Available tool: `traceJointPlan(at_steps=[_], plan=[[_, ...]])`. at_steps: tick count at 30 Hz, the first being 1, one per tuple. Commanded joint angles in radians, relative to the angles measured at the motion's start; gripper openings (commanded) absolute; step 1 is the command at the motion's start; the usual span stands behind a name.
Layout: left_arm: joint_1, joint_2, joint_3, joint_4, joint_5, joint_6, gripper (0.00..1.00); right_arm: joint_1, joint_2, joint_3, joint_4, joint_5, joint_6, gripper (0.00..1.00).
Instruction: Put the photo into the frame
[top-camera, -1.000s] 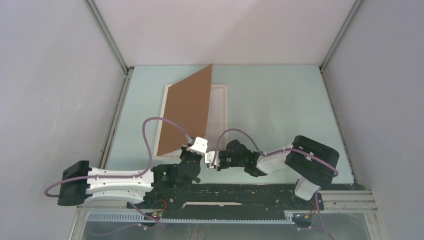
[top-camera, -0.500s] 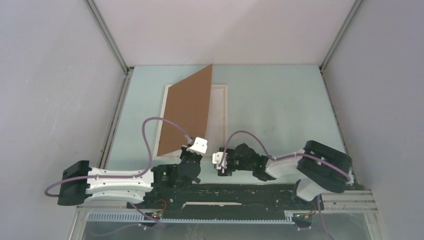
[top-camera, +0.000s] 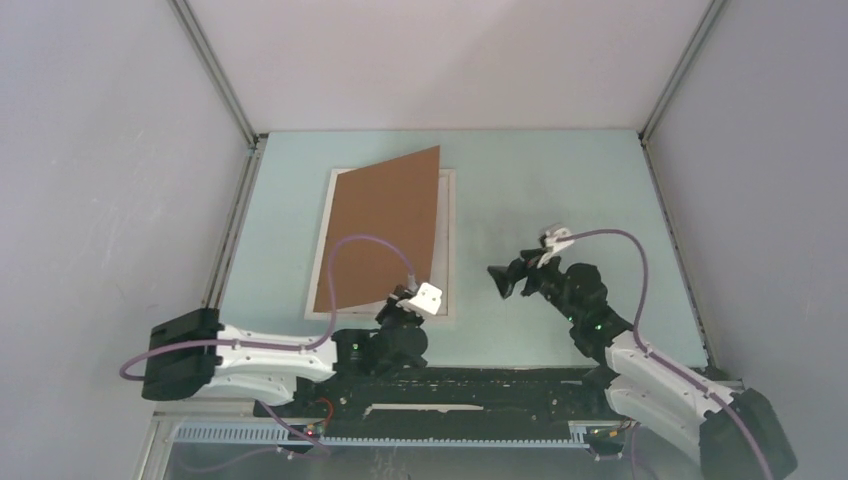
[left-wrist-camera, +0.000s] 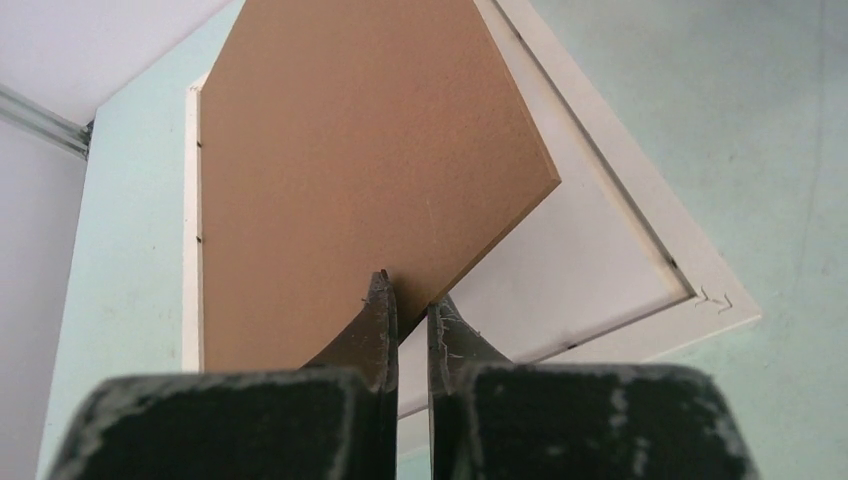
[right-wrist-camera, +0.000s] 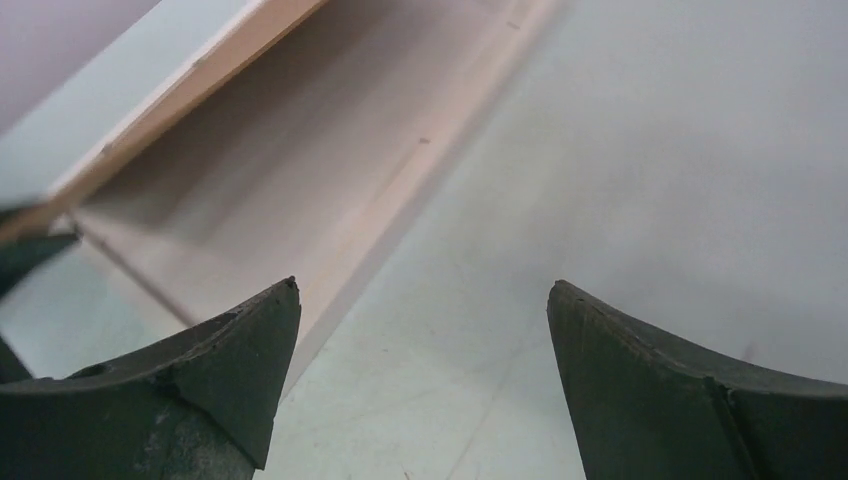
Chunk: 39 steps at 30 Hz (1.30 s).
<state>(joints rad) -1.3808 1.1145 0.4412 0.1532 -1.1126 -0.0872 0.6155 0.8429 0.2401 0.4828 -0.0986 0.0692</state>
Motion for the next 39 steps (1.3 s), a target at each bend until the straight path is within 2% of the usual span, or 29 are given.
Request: traceJointPlan(at_steps=[1,6,7,9,11,12,13,14,15,18,20,24,25,26,29,32,34,37,39], plan=[[0.011,0.124,0.081,0.021,0.038,-0.149,0.0,-0.171,-0.006,0.079,-0.246,-0.038,0.369,1.0],[0.012,0.239,0.12,0.037,0.071,-0.157,0.01,-0.268,0.045,0.111,-0.282,-0.183,0.406,1.0],[0.012,0.26,0.126,0.041,0.074,-0.157,0.04,-0.275,0.055,0.111,-0.286,-0.195,0.411,1.0],[0.011,0.296,0.137,0.043,0.098,-0.155,0.17,-0.286,0.078,0.111,-0.284,-0.224,0.411,1.0],[0.012,0.314,0.156,0.021,0.13,-0.151,0.43,-0.285,0.1,0.111,-0.283,-0.24,0.406,1.0],[0.015,0.315,0.172,-0.004,0.154,-0.155,0.49,-0.285,0.113,0.112,-0.283,-0.251,0.404,0.99],[0.02,0.309,0.19,-0.034,0.189,-0.165,0.67,-0.285,0.125,0.111,-0.281,-0.259,0.409,1.0],[0.023,0.295,0.211,-0.073,0.229,-0.178,0.91,-0.284,0.136,0.112,-0.277,-0.269,0.416,1.0],[0.026,0.277,0.227,-0.109,0.28,-0.191,0.99,-0.284,0.148,0.114,-0.271,-0.282,0.425,0.99],[0.047,0.179,0.261,-0.214,0.46,-0.251,1.0,-0.28,0.191,0.128,-0.264,-0.321,0.46,0.99],[0.074,0.059,0.251,-0.232,0.596,-0.279,1.0,-0.279,0.23,0.163,-0.287,-0.369,0.475,1.0],[0.273,-0.126,0.209,-0.301,0.873,-0.395,1.0,-0.25,0.314,0.259,-0.347,-0.46,0.478,1.0],[0.377,-0.168,0.203,-0.326,0.91,-0.431,1.0,-0.241,0.337,0.284,-0.358,-0.479,0.487,0.99],[0.435,-0.201,0.203,-0.36,0.946,-0.464,1.0,-0.235,0.362,0.307,-0.354,-0.51,0.502,0.97],[0.735,-0.267,0.219,-0.473,1.03,-0.522,1.0,-0.198,0.444,0.373,-0.319,-0.614,0.562,0.87],[1.057,-0.254,0.224,-0.569,1.135,-0.557,1.0,-0.147,0.539,0.454,-0.379,-0.624,0.584,0.79],[1.251,-0.223,0.196,-0.553,1.235,-0.575,1.0,-0.117,0.581,0.472,-0.379,-0.62,0.596,0.75],[1.422,-0.155,0.169,-0.529,1.241,-0.571,1.0,-0.082,0.614,0.494,-0.41,-0.589,0.603,0.71],[1.48,-0.094,0.166,-0.515,1.204,-0.559,1.0,-0.066,0.627,0.502,-0.424,-0.576,0.612,0.7]])
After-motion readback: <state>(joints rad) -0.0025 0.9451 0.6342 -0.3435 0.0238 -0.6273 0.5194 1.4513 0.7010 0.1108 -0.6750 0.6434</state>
